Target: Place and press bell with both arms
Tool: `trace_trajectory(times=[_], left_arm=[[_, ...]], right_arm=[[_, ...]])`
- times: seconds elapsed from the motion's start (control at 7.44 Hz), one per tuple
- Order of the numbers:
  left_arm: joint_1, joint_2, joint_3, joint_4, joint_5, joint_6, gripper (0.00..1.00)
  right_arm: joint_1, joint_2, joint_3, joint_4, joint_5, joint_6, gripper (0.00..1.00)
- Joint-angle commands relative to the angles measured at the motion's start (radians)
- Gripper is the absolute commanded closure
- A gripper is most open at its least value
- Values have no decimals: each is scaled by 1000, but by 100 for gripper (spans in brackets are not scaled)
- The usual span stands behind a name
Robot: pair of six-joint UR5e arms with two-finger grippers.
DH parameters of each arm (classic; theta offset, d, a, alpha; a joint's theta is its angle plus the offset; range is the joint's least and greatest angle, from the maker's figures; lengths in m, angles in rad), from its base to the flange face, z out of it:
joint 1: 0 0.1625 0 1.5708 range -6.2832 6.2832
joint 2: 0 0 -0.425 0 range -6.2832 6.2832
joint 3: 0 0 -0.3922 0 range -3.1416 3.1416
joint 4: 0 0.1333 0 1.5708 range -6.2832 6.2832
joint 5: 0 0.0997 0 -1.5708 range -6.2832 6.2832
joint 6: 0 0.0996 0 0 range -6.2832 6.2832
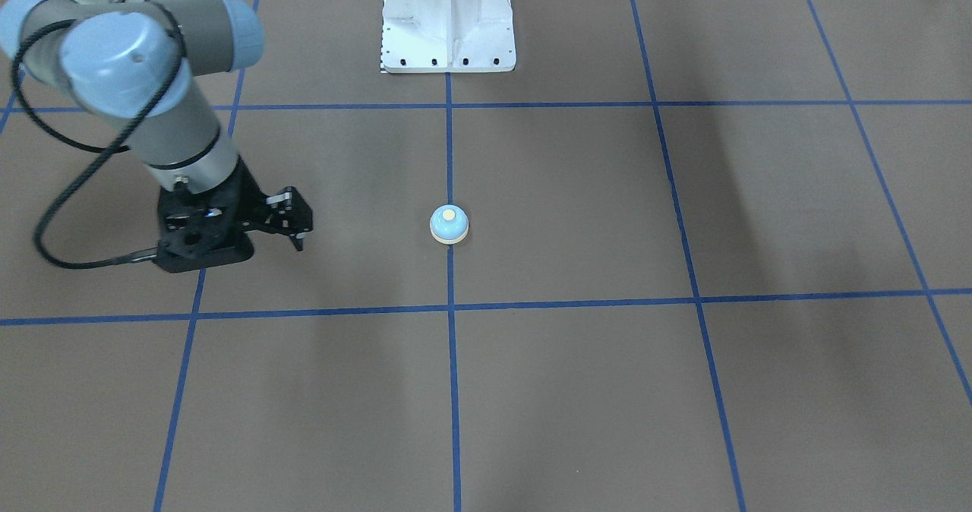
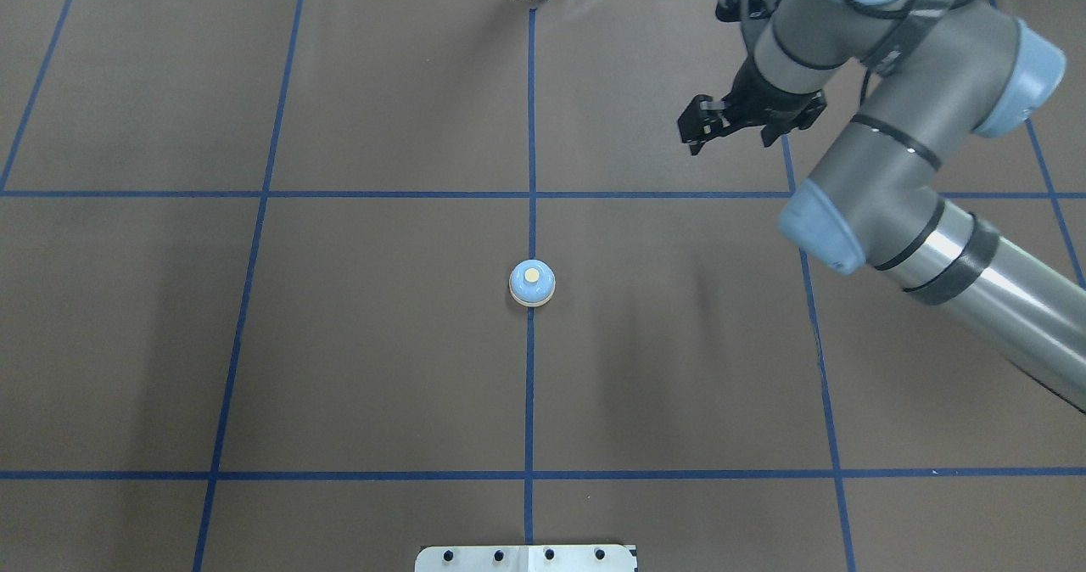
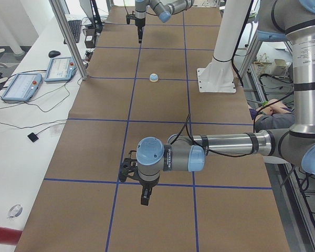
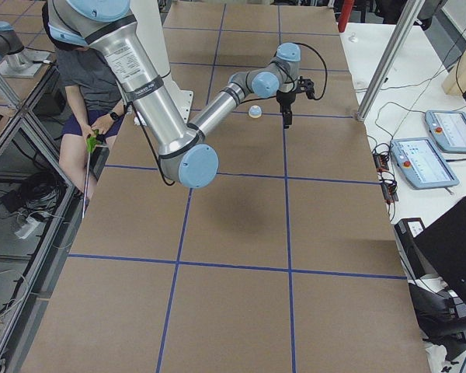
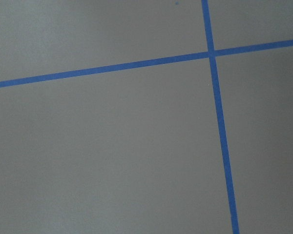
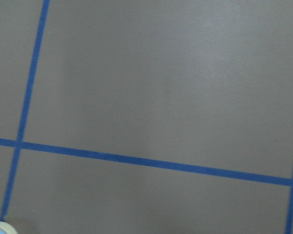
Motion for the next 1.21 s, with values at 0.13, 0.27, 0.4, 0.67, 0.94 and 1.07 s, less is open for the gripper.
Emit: trace_trajectory(times=[0.13,0.27,0.4,0.67,0.94,1.07], left_arm=[[41,-28,0,-9,-12,-4,0],[50,-50,0,-6,-35,-4,0],[54,-62,0,-4,-42,-4,0],[56,-64,0,-2,-42,-4,0],[56,-64,2,-2,-40,-4,0],[56,-62,8,-2,-39,-4,0]], right_arm=[[243,-225,6,9,132,-397,0],[309,-317,16,9,154,-494,0],[378,-399,22,9,152,-604,0],[531,-532,22,9,174,-748,0],[628,-666,32,9,172,-765,0],[635,-698,31,9,171,-765,0]])
